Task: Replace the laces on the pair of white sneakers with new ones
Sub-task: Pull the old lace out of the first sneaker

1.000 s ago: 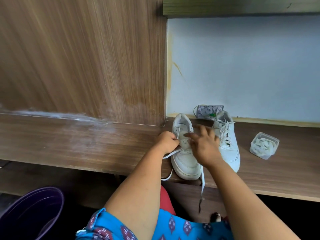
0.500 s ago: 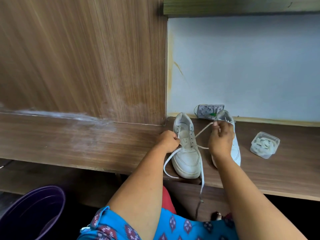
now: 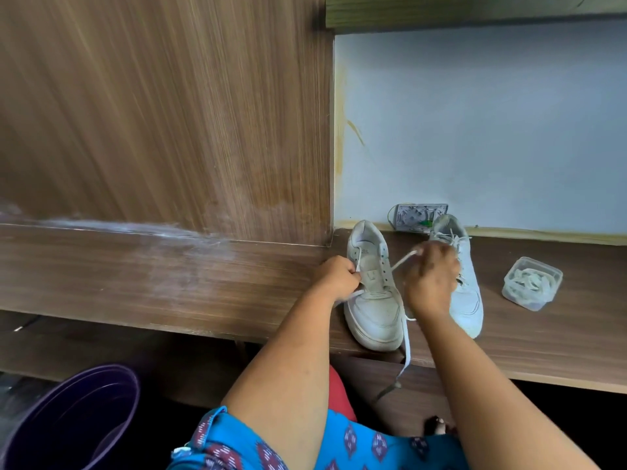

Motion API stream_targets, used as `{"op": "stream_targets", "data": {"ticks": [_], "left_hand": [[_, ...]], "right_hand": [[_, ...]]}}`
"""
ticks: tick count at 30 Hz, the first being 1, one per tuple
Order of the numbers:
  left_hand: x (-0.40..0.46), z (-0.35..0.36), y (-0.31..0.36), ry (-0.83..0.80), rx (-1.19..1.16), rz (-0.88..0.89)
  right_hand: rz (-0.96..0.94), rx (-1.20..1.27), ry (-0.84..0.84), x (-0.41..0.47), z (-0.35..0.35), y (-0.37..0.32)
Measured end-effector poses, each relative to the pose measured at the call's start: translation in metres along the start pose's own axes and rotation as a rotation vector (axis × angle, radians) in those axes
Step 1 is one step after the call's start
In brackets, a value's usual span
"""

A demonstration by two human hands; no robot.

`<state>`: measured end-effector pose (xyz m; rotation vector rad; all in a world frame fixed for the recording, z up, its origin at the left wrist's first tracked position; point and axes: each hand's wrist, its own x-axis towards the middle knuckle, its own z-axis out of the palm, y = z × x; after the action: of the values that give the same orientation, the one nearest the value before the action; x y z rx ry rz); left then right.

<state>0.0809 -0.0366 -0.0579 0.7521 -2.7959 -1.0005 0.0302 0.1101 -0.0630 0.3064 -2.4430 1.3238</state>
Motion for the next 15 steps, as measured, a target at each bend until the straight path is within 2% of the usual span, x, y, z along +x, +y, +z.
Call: {"op": "stream_targets", "data": {"ticks": [1,3,6,8,9,13,15], "left_hand": [[0.000,-0.001,0.000,-0.007,-0.002,0.001],[0.000,-0.001,-0.001,-0.010,-0.018,-0.001],[0.001,-0.001,-0.002,0.004,-0.042,-0.003],[0.000,-0.002,-0.001,0.015,-0.044,-0.005],[-0.001,-0.002,-0.001,0.017,-0.037,-0.002],[0.002,0.000,-0.002,-0.003,-0.074,-0.017],[0.004,0.001,-0.003,-0.016,-0.127,-0.023]], "right_hand": [[0.036,0.102,0.085,0.000,-0.004,-0.001],[-0.071,0.020,0.043,-0.003,-0.010,-0.006],[-0.374,-0.393,-0.284,-0.010,-0.002,-0.003],[-0.447,-0.583,-0.460,-0.013,0.007,0.001],[-0.436,-0.623,-0.495,-0.014,0.010,0.002],[-0.372,-0.574,-0.427,-0.008,0.012,0.007],[-0.211,-0.457,-0.321,-0.002,0.008,0.009]]}}
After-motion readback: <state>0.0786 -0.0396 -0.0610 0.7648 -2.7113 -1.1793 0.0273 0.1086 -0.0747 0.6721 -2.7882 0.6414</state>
